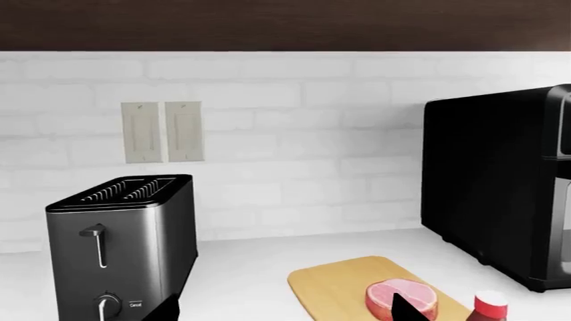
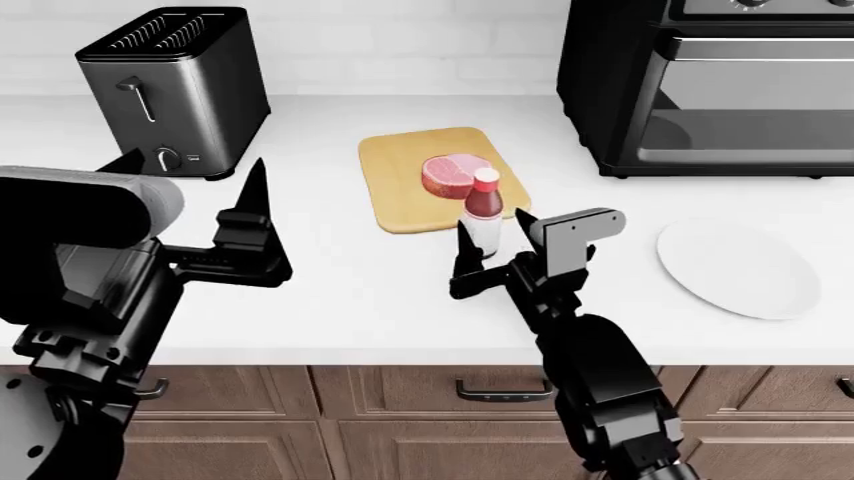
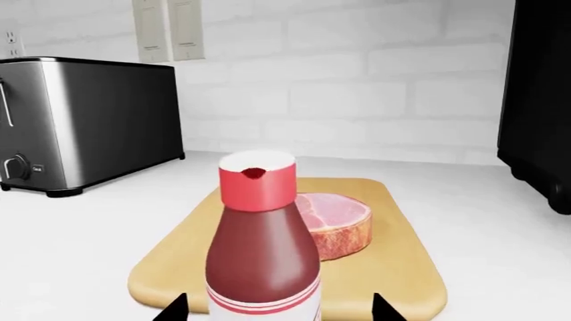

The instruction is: Pick the ham from the plate and place it on the cutting board. Then pick the condiment bottle from the cabinet and place it next to the cutting board.

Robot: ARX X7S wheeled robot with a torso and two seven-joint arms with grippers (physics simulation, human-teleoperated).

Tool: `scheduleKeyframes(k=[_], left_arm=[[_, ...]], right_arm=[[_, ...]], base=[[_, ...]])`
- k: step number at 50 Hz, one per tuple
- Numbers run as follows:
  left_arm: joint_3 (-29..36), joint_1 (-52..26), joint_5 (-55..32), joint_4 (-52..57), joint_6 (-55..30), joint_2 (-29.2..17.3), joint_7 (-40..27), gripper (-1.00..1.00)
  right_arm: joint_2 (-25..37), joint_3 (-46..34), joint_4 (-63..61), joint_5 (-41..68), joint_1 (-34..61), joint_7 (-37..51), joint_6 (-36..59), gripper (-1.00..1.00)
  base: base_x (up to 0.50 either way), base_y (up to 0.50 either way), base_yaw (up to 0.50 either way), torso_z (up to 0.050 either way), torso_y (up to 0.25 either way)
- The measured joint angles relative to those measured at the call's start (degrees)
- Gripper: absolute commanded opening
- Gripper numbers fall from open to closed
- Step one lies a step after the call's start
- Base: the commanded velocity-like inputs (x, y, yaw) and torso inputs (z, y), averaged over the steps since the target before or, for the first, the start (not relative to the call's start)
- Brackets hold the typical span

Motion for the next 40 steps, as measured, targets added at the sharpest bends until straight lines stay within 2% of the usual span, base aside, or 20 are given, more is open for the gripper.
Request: scheduleKeyframes(k=[10,40], left_arm=[[0.0,0.03,-0.08,-0.07,0.19,-0.17,-0.04,1.0],[0.55,-0.56,-0.96,0.78,0.33,0.13,-1.57,1.0]], right_arm=[[2.02,-0.47,-6.76,0.77,-1.81,1.8,3.31,1.0],[15.47,2.41,-53.67,6.19,-12.27,18.7,19.02,1.0]], base=[[0.0,0.0,0.0,0.0,0.0],[0.0,0.0,0.0,0.0,0.0]])
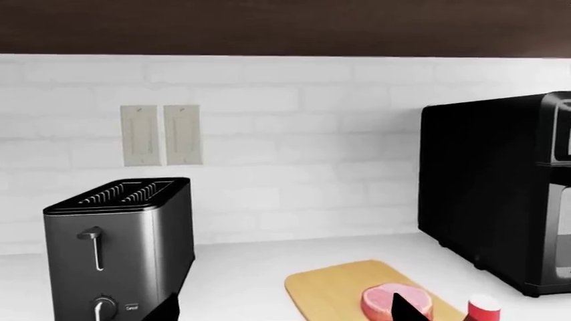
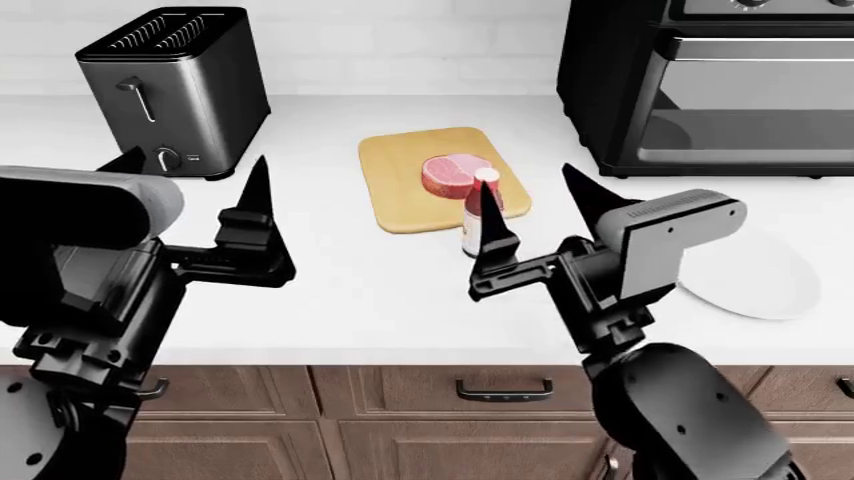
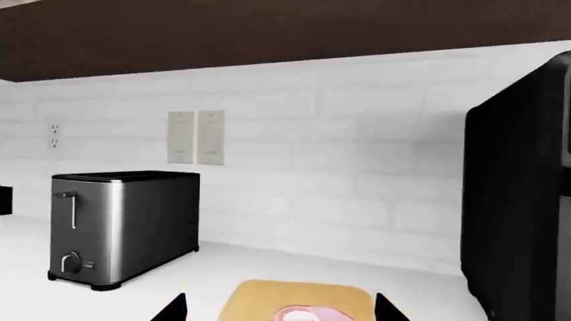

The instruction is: Pick the ham from the plate and place it on the cutting board. Then pick the condiment bottle from the cabinet and place it next to the cutting board.

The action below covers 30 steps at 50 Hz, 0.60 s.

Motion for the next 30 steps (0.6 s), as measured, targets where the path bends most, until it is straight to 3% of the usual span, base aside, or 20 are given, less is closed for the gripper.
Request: scheduleKeyframes(k=[30], left_arm=[[-0.67,-3.9,-3.75,1.84,0.38,-0.12,-2.64,1.0]], right_arm=[[2.45,1.55,-19.34,2.43,5.69,9.49,9.1,1.0]], base=[[0.0,0.0,0.0,0.0,0.0]])
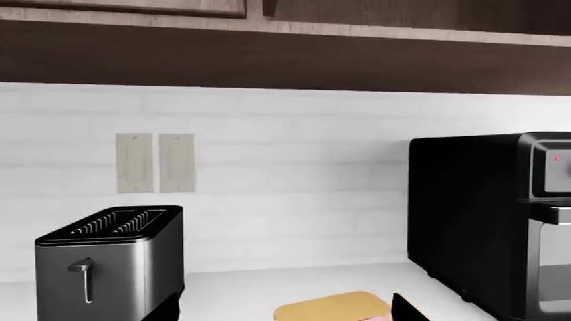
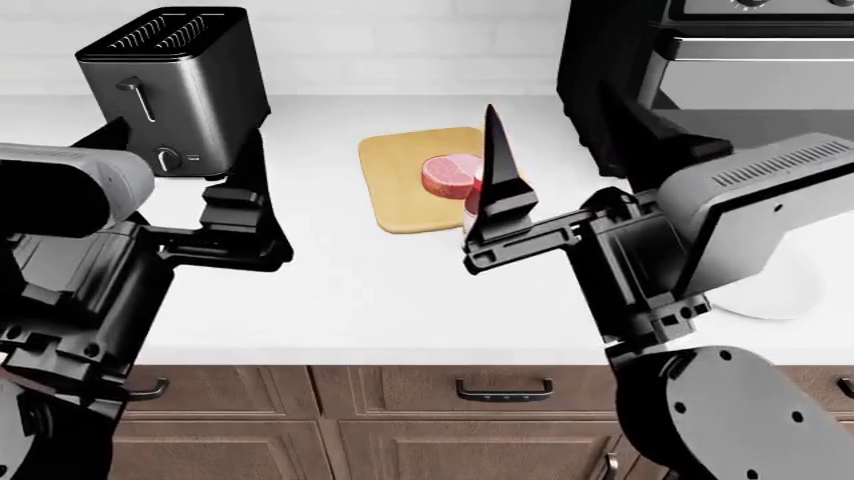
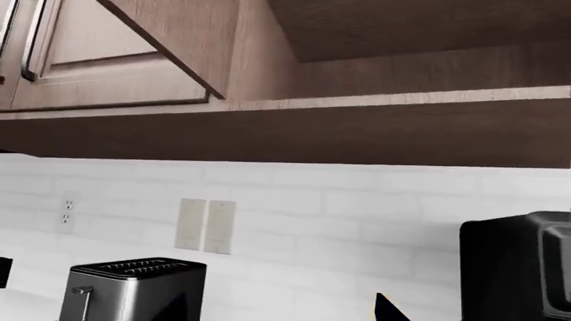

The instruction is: Pick the ham from the plate and place it on the cutting board. Then pick the condiment bottle from the cabinet and place it next to the cutting board.

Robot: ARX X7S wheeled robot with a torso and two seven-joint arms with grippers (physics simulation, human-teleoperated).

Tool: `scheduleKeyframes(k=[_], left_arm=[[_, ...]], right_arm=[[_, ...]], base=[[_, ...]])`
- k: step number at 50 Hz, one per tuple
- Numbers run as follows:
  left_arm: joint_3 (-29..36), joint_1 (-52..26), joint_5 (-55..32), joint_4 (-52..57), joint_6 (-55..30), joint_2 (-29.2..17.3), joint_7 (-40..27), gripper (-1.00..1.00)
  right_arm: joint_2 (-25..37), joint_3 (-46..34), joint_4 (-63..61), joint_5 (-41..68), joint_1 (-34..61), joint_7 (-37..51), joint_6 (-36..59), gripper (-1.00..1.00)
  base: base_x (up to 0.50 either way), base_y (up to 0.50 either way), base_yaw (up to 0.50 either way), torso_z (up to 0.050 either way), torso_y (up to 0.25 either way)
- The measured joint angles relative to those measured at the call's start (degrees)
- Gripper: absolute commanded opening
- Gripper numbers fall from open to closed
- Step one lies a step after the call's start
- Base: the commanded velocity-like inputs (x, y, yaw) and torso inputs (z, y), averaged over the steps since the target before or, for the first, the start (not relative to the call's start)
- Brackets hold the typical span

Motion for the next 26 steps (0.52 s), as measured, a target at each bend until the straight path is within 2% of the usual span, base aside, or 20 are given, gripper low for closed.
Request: scheduleKeyframes(k=[26], left_arm=[[-0.64,-4.03,-4.17,1.58,-0.28,-1.13,-3.03,1.0]], right_arm=[[0.11,-0.05,-6.66,1.87,5.03,3.22,4.14,1.0]], base=[[0.0,0.0,0.0,0.0,0.0]])
